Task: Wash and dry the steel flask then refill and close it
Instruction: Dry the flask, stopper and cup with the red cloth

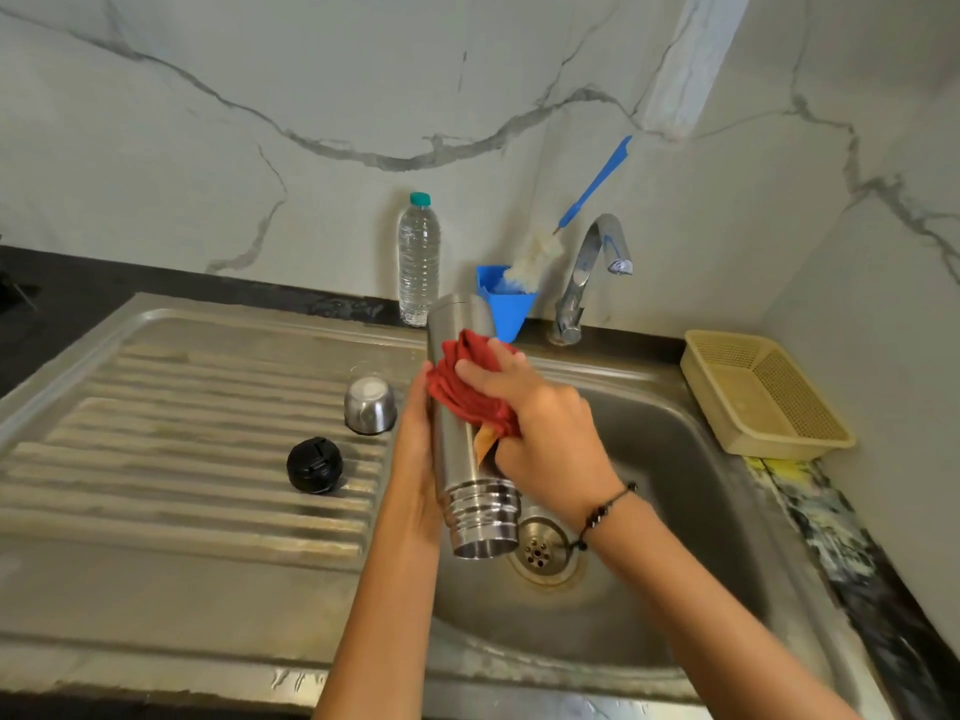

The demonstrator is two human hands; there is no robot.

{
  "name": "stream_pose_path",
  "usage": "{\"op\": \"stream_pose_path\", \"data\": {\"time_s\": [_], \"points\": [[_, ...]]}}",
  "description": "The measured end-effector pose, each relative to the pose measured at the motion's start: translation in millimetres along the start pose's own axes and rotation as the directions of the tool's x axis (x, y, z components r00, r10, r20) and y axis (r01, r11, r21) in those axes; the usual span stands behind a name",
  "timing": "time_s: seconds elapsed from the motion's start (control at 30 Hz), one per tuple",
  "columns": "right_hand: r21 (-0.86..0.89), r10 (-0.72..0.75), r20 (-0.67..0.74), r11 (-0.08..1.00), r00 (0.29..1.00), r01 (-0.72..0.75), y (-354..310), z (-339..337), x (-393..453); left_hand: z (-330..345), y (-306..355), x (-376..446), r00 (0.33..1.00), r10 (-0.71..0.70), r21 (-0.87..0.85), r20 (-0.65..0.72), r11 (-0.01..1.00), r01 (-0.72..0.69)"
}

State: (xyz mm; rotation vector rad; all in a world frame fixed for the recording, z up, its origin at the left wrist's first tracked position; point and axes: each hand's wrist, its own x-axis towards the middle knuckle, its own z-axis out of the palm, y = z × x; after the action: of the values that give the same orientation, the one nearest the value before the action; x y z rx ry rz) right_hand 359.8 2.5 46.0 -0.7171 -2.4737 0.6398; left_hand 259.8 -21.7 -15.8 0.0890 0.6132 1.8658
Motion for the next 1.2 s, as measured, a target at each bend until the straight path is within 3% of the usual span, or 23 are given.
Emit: {"op": "stream_pose_path", "data": {"time_s": [0.2, 0.33, 0.5, 0.57, 0.67, 0.77, 0.93, 1.07, 1.2], "points": [[0.109, 0.035, 0.082, 0.993, 0.996, -0.044, 5.7, -0.9, -31.7, -15.7, -4.3, 1.6, 0.992, -0.045, 0.028, -0.117, 0.998, 0.048], [0.175, 0.049, 0.071, 0.983, 0.996, -0.06, 3.9, -8.3, -38.4, -14.3, -5.7, 11.3, 0.972, 0.029, 0.012, -0.234, 1.0, -0.027], [0.391, 0.164, 0.049, 0.905, 0.985, -0.17, 8.3, -41.6, -12.7, -5.5, -0.7, 10.7, 0.982, 0.037, -0.065, -0.186, 0.997, -0.05], [0.425, 0.211, -0.021, 0.887, 0.977, -0.182, 8.7, -47.5, 6.0, -6.6, 1.7, 9.2, 0.989, 0.045, -0.027, -0.141, 0.998, -0.049], [0.397, 0.241, -0.154, 0.903, 0.958, -0.163, 8.9, -46.5, 42.4, -2.9, 5.0, 3.1, 0.997, 0.069, 0.102, -0.044, 0.993, -0.064], [0.323, 0.185, -0.186, 0.939, 0.965, -0.118, 4.2, -44.6, 72.7, 2.8, 8.8, -2.3, 0.998, 0.067, 0.202, -0.005, 0.977, -0.064], [0.022, 0.064, -0.077, 0.998, 0.995, -0.063, -4.0, -27.3, 88.2, 3.5, 14.6, -1.1, 0.998, 0.054, 0.299, 0.021, 0.952, -0.058], [-0.009, 0.029, -0.065, 1.0, 0.997, -0.029, -8.9, -14.6, 73.5, -1.1, 15.8, -1.6, 0.998, 0.06, 0.275, 0.023, 0.959, -0.065], [-0.128, 0.058, 0.032, 0.99, 0.998, -0.053, -10.4, -8.3, 51.2, -7.3, 10.6, 1.5, 0.998, 0.051, 0.168, 0.027, 0.984, -0.055]]}}
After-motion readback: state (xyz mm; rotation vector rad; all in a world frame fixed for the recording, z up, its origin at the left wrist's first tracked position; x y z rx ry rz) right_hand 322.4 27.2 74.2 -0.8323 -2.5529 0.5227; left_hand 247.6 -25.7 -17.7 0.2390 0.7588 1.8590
